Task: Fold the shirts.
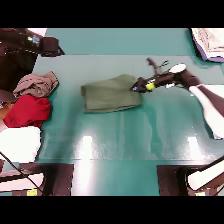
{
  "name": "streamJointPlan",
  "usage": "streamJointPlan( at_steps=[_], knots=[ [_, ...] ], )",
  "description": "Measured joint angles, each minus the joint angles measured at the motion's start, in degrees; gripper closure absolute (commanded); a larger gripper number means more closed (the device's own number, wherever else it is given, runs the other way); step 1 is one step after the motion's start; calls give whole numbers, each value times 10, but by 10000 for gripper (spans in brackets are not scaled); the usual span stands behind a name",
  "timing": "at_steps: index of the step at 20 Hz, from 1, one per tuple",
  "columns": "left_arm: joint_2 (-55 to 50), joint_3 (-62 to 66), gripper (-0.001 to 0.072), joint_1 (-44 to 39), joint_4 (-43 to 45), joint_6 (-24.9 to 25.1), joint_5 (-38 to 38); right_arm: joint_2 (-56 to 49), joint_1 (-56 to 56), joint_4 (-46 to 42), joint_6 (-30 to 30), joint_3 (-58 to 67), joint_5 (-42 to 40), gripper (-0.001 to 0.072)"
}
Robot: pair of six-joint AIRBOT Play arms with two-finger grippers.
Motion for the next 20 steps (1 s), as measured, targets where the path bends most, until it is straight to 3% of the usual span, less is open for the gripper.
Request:
streamJointPlan(
  at_steps=[6, 10, 20],
  knots=[
    [0, 0, 678, -85, -2, 4, 48, 151, -231, -23, 0, -43, -28, 696],
    [0, 0, 677, -129, -2, 5, 84, 190, -370, -37, 0, -17, -51, 696],
    [0, 0, 677, -158, -1, 5, 106, 193, -508, -38, -15, 11, -102, 697]
  ],
)
